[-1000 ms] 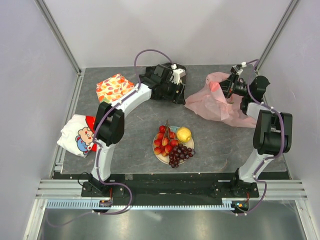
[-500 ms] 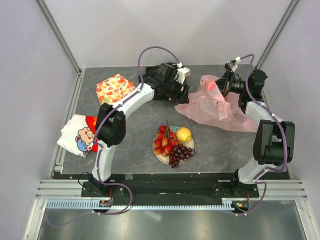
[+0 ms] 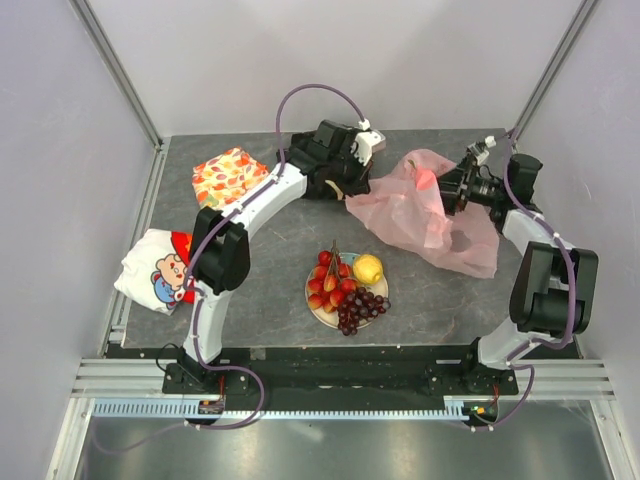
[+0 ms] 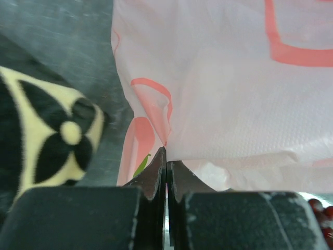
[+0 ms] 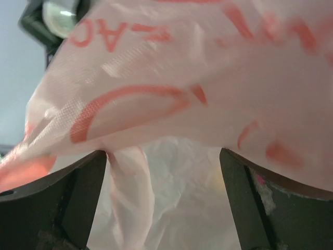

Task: Take the fake fruits out of the plastic bag
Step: Adjust the plastic bag at the center of the board.

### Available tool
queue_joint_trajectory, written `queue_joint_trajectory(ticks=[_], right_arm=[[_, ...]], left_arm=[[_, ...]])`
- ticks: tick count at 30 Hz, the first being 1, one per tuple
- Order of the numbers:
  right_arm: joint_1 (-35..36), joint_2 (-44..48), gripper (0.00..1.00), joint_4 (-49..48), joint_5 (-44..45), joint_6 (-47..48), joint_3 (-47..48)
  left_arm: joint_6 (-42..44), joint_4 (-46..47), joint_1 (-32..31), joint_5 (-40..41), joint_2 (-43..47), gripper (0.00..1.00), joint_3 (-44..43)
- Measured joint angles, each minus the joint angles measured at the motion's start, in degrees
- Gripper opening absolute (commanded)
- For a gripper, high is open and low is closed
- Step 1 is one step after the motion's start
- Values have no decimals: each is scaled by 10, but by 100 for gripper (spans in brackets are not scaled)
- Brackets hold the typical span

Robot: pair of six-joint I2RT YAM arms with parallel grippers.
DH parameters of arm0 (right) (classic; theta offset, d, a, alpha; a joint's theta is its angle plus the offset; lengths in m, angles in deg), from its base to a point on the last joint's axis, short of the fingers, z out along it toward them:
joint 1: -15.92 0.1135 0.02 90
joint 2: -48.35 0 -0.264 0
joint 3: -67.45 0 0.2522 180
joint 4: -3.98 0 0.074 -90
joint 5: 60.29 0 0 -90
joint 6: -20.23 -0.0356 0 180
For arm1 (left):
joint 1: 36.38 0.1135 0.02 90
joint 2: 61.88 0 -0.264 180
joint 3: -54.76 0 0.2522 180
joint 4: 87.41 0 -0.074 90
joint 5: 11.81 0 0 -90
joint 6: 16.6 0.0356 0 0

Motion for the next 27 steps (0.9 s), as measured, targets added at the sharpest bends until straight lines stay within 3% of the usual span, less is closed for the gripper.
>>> queue_joint_trajectory(ticks=[4, 7, 8, 9, 10, 11, 12, 13, 18, 19, 21, 27], right_arm=[[-19, -14, 98, 325, 61, 274, 50], [-17, -34, 98, 486, 118, 435, 105], [-16, -35, 98, 520, 133, 473, 112], [-16, -35, 98, 542, 144, 498, 115], [-15, -35, 98, 564, 155, 523, 116], [-13, -35, 98, 582, 167, 542, 116], [-11, -36, 98, 598, 177, 557, 116], [-10, -36, 98, 612, 185, 569, 116], [8, -33, 98, 638, 215, 596, 128], [16, -30, 98, 636, 221, 597, 129], [35, -21, 98, 629, 232, 594, 129], [91, -25, 92, 588, 263, 575, 129]], left_arm=[[15, -3, 14, 16, 3, 2, -10], [23, -2, 25, 19, 18, 2, -2], [28, -2, 28, 23, 25, 7, 1], [31, -2, 29, 30, 29, 31, 2], [36, -1, 29, 37, 33, 40, 2], [42, 0, 28, 51, 34, 47, 0], [40, -1, 28, 64, 34, 61, -2], [38, -2, 27, 80, 34, 68, -3], [14, -5, 26, 123, 51, 74, -5], [7, -7, 26, 123, 63, 78, -5], [-13, -15, 28, 99, 99, 99, 0], [-60, -24, 13, -62, 227, 99, 21]])
